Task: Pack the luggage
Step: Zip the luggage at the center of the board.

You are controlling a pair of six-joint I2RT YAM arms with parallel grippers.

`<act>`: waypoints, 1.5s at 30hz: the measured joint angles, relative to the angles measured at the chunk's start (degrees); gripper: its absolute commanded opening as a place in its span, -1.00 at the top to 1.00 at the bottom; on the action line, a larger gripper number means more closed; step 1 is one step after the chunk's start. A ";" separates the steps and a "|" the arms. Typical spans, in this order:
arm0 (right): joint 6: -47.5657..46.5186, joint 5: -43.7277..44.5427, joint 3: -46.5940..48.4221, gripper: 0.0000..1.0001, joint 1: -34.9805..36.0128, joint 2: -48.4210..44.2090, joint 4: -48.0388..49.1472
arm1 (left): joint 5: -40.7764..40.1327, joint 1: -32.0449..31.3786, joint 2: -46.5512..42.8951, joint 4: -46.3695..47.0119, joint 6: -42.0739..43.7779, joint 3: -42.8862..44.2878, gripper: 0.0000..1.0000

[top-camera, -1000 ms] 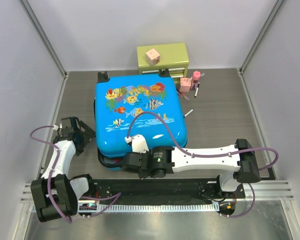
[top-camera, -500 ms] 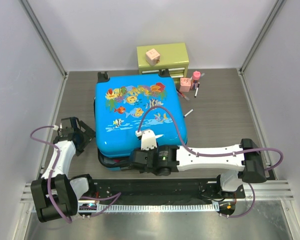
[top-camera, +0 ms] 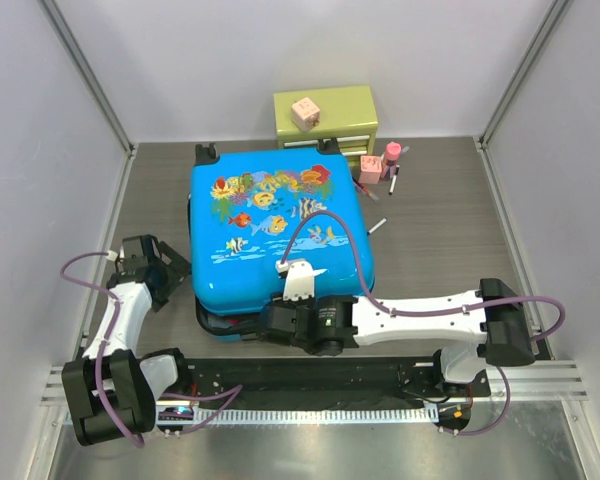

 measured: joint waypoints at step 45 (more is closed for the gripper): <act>-1.92 0.46 -0.26 0.97 0.92 2.60 -2.34 | 1.90 -0.02 -0.72 1.75 -0.13 -1.33 -1.00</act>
